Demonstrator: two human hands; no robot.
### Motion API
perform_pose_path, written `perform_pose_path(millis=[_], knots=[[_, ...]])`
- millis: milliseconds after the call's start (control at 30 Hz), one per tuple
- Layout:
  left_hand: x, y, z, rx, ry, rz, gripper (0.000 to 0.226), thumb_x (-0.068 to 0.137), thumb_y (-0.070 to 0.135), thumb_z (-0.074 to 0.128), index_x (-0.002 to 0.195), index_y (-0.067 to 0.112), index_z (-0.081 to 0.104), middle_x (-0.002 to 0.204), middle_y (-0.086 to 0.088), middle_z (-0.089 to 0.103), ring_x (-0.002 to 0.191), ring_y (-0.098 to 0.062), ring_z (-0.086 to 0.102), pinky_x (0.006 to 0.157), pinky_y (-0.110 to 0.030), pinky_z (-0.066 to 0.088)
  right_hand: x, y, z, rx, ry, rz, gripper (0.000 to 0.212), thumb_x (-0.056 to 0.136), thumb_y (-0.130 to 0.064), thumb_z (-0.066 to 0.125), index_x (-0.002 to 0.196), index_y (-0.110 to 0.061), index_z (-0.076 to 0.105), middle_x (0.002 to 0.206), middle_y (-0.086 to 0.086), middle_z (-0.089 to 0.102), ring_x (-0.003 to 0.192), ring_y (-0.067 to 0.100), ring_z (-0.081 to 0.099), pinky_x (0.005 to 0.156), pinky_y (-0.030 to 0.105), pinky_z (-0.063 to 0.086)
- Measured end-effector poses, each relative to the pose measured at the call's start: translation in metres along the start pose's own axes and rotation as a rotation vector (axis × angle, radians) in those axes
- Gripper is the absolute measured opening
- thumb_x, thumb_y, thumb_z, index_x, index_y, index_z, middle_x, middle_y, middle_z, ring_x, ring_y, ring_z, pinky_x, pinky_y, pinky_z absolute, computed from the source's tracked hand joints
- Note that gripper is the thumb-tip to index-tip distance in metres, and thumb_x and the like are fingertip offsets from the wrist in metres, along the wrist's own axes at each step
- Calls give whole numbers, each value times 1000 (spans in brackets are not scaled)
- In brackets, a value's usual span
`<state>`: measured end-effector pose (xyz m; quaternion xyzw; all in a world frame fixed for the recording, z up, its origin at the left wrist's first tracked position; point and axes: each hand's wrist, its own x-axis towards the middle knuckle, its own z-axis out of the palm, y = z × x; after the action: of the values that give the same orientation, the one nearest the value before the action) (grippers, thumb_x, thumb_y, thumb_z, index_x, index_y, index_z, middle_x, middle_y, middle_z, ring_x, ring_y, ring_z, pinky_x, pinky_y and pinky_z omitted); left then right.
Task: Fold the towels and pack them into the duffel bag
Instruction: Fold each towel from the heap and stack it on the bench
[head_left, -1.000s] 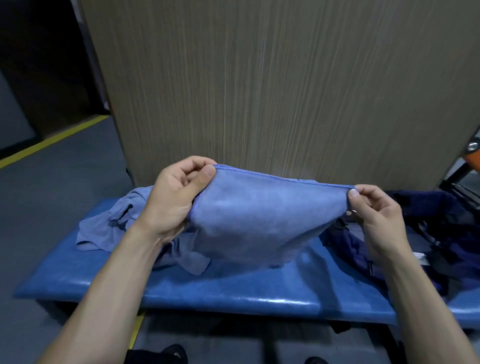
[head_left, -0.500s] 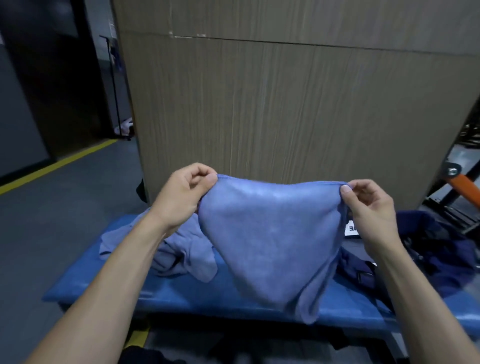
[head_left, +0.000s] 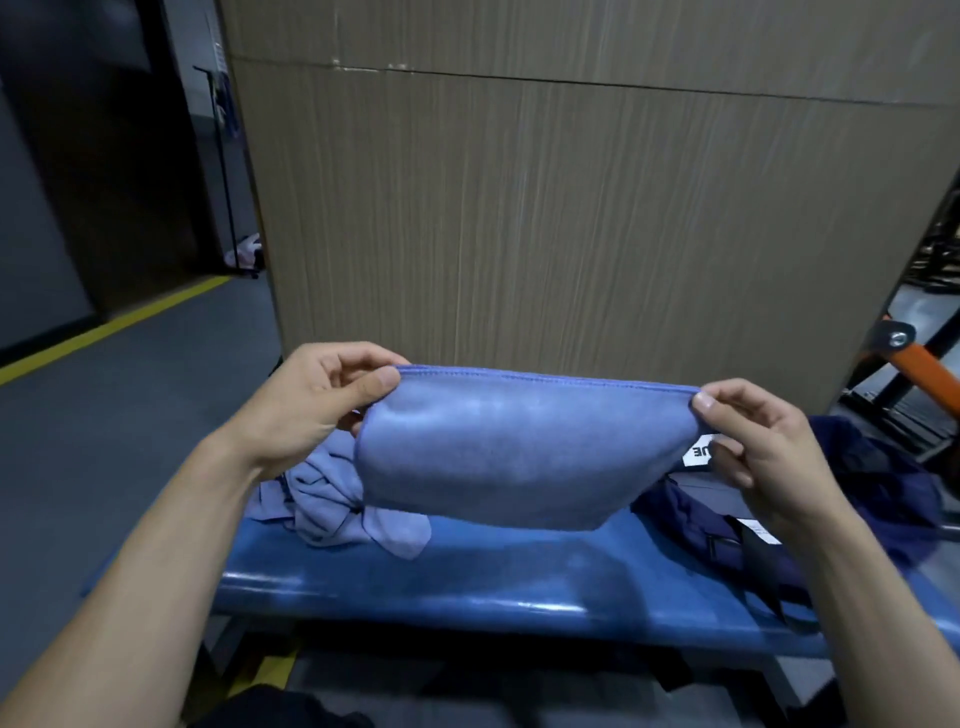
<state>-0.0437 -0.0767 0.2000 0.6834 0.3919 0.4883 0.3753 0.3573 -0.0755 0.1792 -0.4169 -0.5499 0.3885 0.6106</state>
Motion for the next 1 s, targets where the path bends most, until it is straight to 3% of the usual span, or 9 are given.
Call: perform_pose_path(millis=[67, 200, 267, 333, 400, 533, 700, 900, 1000], knots=[[5, -5, -2, -15, 38, -4, 18, 92, 24, 64, 101, 14, 75, 92, -24, 69, 78, -25, 56, 68, -39, 46, 3, 1, 2, -2, -7, 7, 12, 95, -9, 64, 84, -12, 65, 75, 7, 46, 36, 8, 24, 35, 14, 20], [18, -27, -2, 34, 71, -26, 16, 93, 24, 64, 98, 12, 73, 73, -11, 63, 52, -23, 46, 49, -29, 44, 19, 13, 8, -62, 41, 42, 7, 95, -14, 68, 88, -11, 66, 79, 12, 48, 43, 13, 28, 37, 19, 21], [30, -46, 0, 146, 111, -23, 11, 97, 20, 64, 98, 14, 73, 70, -2, 65, 54, -19, 48, 46, -26, 43, 32, 25, 12, -85, 57, 95, 8, 94, -17, 70, 87, -13, 66, 75, 10, 51, 40, 14, 36, 37, 20, 27], [47, -70, 3, 334, 165, -2, 10, 99, 17, 64, 95, 19, 73, 67, 8, 66, 57, -13, 54, 49, -24, 45, 46, 42, 19, -87, 43, 176, 9, 94, -16, 70, 88, -13, 64, 74, 5, 57, 42, 17, 56, 39, 23, 42], [66, -101, 9, 514, 191, -9, 12, 97, 18, 65, 90, 24, 73, 65, 10, 67, 59, -14, 60, 58, -27, 50, 60, 67, 27, -45, 29, 292, 9, 95, -13, 69, 90, -12, 62, 80, 6, 61, 59, 26, 72, 48, 27, 56], [91, -154, 21, 675, 148, -70, 13, 93, 19, 68, 81, 25, 71, 67, 10, 69, 66, -14, 64, 73, -37, 56, 83, 120, 33, -43, 49, 485, 11, 96, -10, 68, 94, -9, 58, 84, 10, 59, 69, 30, 76, 56, 34, 62], [107, -179, 30, 730, 115, -48, 16, 94, 16, 67, 80, 23, 70, 67, 10, 67, 65, -11, 62, 67, -28, 46, 100, 155, 29, -44, 91, 553, 14, 97, -7, 64, 87, -11, 56, 80, 8, 60, 70, 27, 76, 54, 31, 61], [114, -192, 22, 924, -247, 66, 9, 95, 18, 68, 101, 14, 73, 89, 2, 71, 81, -15, 59, 76, -31, 44, 110, 171, 27, -38, 120, 570, 15, 97, -8, 65, 86, -11, 56, 81, 7, 60, 74, 27, 76, 56, 32, 61], [115, -198, 20, 1067, -388, 2, 8, 95, 20, 63, 93, 14, 68, 89, 2, 65, 83, -21, 60, 78, -40, 48, 110, 172, 26, -45, 100, 557, 12, 96, -8, 66, 89, -10, 57, 83, 8, 60, 73, 26, 75, 55, 30, 59]])
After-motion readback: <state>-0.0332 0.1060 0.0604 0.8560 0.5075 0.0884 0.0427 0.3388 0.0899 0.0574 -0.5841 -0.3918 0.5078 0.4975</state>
